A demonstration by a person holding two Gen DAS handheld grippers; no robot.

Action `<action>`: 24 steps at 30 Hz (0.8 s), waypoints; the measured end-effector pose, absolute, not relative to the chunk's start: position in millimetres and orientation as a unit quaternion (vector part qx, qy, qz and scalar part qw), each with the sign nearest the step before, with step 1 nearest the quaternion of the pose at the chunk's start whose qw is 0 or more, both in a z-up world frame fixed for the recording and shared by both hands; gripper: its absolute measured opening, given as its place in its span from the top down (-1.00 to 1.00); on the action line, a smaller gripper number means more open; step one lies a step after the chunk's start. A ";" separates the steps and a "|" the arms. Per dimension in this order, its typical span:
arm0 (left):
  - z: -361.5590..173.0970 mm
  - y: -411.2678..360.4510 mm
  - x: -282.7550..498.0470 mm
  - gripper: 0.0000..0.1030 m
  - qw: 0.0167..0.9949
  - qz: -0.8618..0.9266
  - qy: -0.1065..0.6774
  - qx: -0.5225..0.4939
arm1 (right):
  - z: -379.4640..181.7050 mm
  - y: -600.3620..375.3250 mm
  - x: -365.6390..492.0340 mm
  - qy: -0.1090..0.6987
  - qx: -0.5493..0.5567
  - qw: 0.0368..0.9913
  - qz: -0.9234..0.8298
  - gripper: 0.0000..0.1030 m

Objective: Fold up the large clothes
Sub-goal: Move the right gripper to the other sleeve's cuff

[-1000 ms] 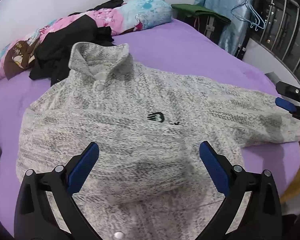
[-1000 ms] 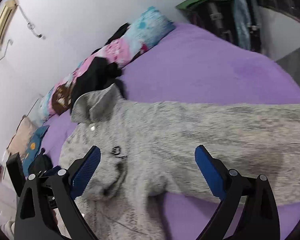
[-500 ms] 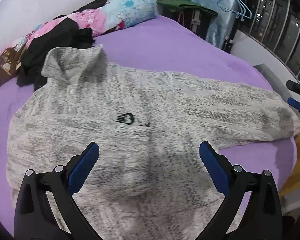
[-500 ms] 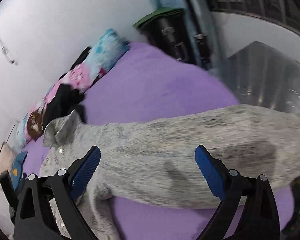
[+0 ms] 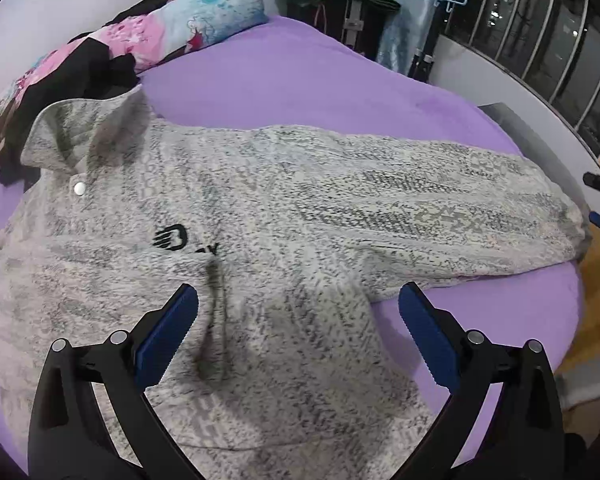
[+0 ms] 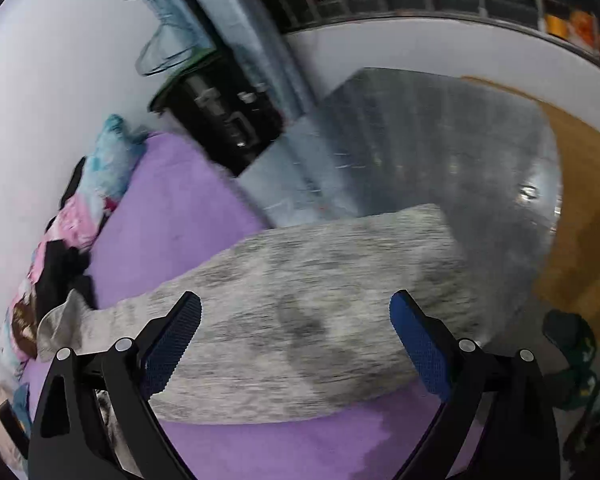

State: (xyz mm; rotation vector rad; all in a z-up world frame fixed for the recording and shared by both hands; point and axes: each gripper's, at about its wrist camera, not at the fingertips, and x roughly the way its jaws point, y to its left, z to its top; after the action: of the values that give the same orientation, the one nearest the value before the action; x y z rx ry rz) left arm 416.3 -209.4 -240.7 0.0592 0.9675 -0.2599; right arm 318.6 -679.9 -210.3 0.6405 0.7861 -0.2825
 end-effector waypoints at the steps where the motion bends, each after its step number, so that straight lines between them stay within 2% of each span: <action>1: -241.4 -211.5 417.1 -0.88 0.877 -0.125 0.464 0.028 | -213.1 -685.8 316.5 0.375 0.311 0.862 -0.139 -0.81; 17: -275.7 -224.4 429.6 -0.88 0.861 -0.151 0.485 0.010 | -237.2 -744.4 280.0 0.354 0.404 0.827 -0.165 -0.81; 18: -277.5 -225.9 430.2 -0.88 0.858 -0.159 0.488 0.005 | -242.2 -746.6 279.7 0.364 0.403 0.823 -0.165 -0.77; 20: -280.2 -228.3 432.0 -0.88 0.846 -0.191 0.498 -0.013 | -254.2 -752.4 279.4 0.376 0.423 0.812 -0.144 -0.46; 24: -277.4 -232.2 433.3 -0.88 0.847 -0.208 0.490 -0.010 | -262.5 -748.3 286.6 0.393 0.412 0.812 -0.125 -0.38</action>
State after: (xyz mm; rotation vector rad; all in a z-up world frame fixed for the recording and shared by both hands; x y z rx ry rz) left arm 433.3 -232.2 -277.4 -0.0221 1.0326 -0.4390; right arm 286.6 -748.3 -262.5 0.8807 0.8396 -0.2667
